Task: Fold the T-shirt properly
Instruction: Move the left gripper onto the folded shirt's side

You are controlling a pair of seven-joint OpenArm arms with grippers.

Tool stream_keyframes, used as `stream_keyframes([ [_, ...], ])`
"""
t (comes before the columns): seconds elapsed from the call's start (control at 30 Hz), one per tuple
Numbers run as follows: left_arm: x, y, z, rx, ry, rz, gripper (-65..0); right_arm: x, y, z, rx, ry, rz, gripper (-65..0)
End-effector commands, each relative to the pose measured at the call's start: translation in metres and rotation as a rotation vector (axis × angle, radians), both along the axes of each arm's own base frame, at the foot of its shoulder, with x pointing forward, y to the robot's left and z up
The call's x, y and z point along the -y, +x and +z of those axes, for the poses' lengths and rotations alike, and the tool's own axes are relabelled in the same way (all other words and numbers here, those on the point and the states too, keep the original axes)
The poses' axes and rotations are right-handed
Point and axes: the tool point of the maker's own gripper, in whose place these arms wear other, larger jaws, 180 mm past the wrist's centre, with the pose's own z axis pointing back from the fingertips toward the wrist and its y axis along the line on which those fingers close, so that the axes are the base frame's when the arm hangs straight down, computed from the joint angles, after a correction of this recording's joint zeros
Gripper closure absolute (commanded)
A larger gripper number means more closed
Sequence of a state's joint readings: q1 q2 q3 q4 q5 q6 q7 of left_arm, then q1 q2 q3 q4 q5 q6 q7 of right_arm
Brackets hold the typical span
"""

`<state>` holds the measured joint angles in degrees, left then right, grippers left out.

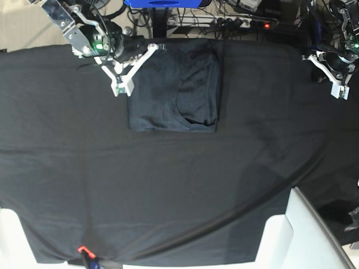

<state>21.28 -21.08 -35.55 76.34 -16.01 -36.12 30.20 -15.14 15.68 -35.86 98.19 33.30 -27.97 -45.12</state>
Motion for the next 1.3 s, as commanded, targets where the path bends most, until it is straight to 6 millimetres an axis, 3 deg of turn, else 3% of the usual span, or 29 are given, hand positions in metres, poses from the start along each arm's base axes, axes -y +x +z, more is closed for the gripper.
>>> stream_keyframes([
  [0.0, -0.005, 0.009, 0.013, 0.043, 0.010, -0.012, 0.0, -0.002, 0.005, 0.008, 0.021, 0.017, -0.010, -0.5],
  [0.07, 0.000, 0.014, 0.018, 0.062, 0.010, -0.030, 0.0, -0.006, 0.011, 0.021, 0.057, 0.036, -0.022, -0.3],
  [0.13, 0.024, 0.022, 0.029, 0.118, -0.043, -0.083, 0.0, -0.008, 0.017, 0.034, 0.092, 0.053, -0.026, -0.3],
  [0.3, 0.049, 0.038, 0.057, 0.159, -0.197, -0.083, 0.0, 0.017, 0.039, 0.041, 0.168, 0.025, -0.115, -0.6],
  [0.37, 0.065, 0.048, 0.068, 0.221, -0.290, -0.082, 0.0, 0.037, 0.047, 0.042, 0.207, 0.001, -0.182, -0.8],
  [0.4, 0.075, 0.056, 0.072, 0.248, -0.340, -0.089, -5.3, 0.049, 0.052, 0.043, 0.230, -0.013, -0.218, -0.8],
  [0.5, 0.114, 0.064, 0.068, 0.274, -0.527, -0.096, -38.0, 0.092, 0.064, 0.039, 0.273, -0.082, -0.329, -0.9],
  [0.57, 0.139, 0.069, 0.061, 0.259, -0.623, -0.120, -56.1, 0.119, 0.065, 0.031, 0.264, -0.132, -0.389, -0.9],
  [0.6, 0.151, 0.070, 0.057, 0.243, -0.652, -0.135, -63.0, 0.127, 0.064, 0.027, 0.257, -0.148, -0.409, -0.9],
  [0.63, 0.164, 0.069, 0.050, 0.218, -0.675, -0.155, -65.0, 0.136, 0.063, 0.023, 0.247, -0.165, -0.426, -0.9],
  [0.73, 0.205, 0.067, 0.035, 0.168, -0.755, -0.196, -65.0, 0.153, 0.060, 0.014, 0.226, -0.193, -0.449, -1.1],
  [0.87, 0.235, 0.065, 0.019, 0.119, -0.824, -0.200, -65.0, 0.151, 0.053, 0.003, 0.212, -0.172, -0.386, -0.9],
  [1.17, 0.278, 0.044, -0.018, -0.002, -0.726, -0.269, -65.0, 0.152, 0.048, 0.000, 0.234, -0.177, -0.368, -0.9],
  [1.27, 0.283, 0.037, -0.029, -0.039, -0.748, -0.244, -65.0, 0.152, 0.048, 0.000, 0.234, -0.177, -0.368, -0.9],
])
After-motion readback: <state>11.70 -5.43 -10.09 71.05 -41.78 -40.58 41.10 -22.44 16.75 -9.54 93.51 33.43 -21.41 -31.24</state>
